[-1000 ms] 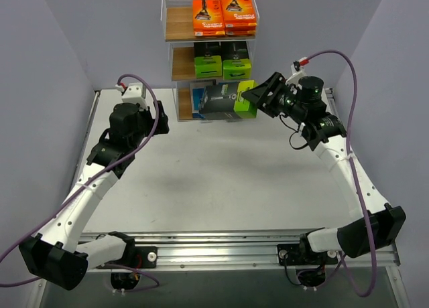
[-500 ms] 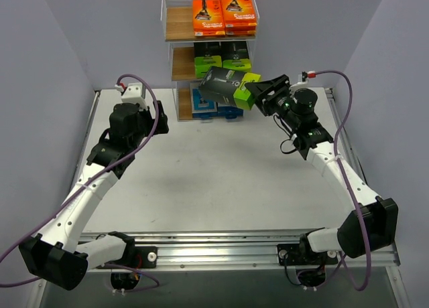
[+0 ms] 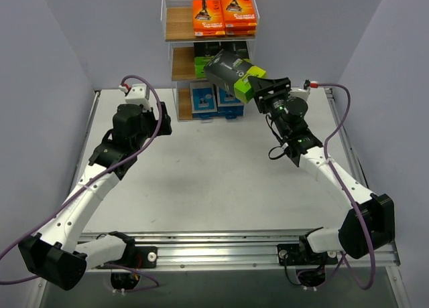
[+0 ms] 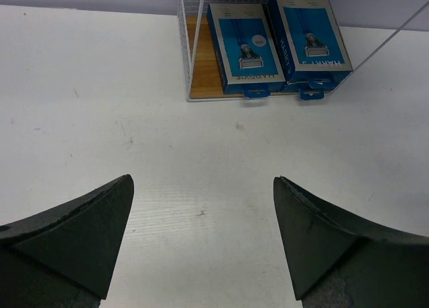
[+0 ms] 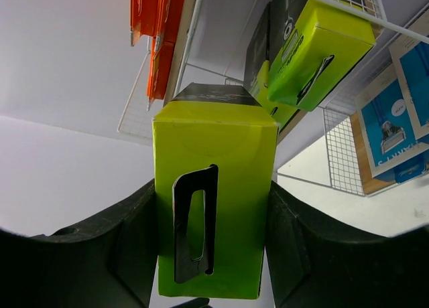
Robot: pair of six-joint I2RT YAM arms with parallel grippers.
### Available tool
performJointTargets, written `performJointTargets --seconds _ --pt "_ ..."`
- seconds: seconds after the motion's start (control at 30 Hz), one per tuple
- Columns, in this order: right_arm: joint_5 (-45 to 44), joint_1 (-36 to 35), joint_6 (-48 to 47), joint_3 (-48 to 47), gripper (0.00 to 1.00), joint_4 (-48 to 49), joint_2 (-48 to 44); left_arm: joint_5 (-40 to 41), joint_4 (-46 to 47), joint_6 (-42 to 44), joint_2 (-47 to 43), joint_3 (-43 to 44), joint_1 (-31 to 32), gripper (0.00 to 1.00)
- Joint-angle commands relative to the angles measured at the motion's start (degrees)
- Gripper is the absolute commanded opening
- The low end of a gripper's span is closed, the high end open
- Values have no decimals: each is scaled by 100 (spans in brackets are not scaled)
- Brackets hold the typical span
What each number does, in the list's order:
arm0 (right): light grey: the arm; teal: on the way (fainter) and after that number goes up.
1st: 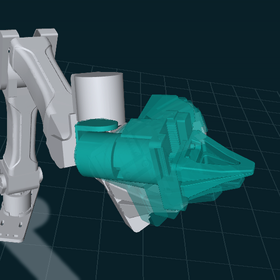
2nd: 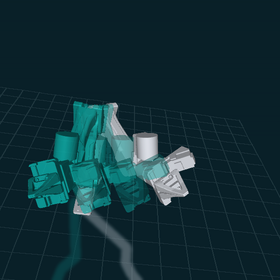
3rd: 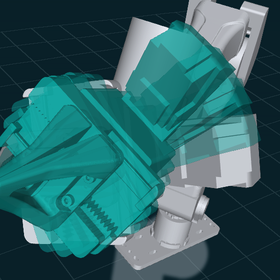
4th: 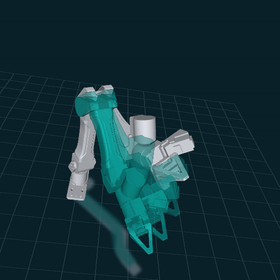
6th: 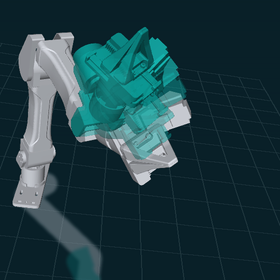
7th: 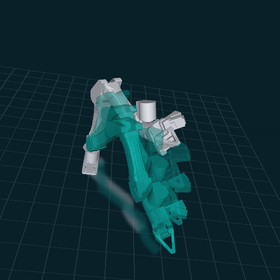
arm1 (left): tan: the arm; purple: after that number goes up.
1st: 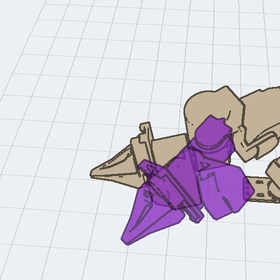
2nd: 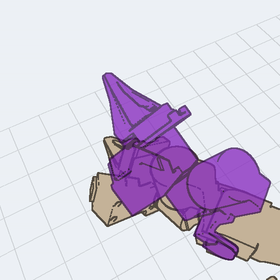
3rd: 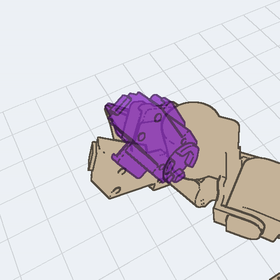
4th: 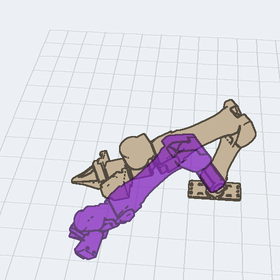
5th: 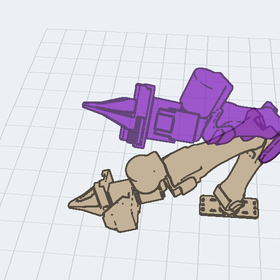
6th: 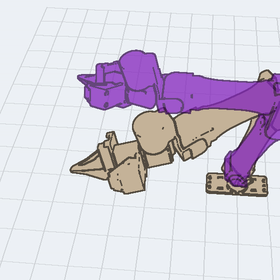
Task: Place and organize the shaving razors onto the shelf
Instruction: Place the shaving razor onto shelf
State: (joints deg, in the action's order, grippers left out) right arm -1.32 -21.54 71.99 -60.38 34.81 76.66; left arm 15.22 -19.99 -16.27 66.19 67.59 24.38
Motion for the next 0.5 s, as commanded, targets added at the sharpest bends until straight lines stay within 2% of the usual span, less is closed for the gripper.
performJointTargets --seconds 0.0,0.17,0.47 --pt "-553 -43 237 -228 0 1195 -38 174 118 72 -89 87 58 94" --pt "-720 -96 281 -71 0 1862 173 148 100 98 -89 96 128 94" --pt "-1651 -438 246 9 0 2302 551 358 56 247 -124 131 383 94"
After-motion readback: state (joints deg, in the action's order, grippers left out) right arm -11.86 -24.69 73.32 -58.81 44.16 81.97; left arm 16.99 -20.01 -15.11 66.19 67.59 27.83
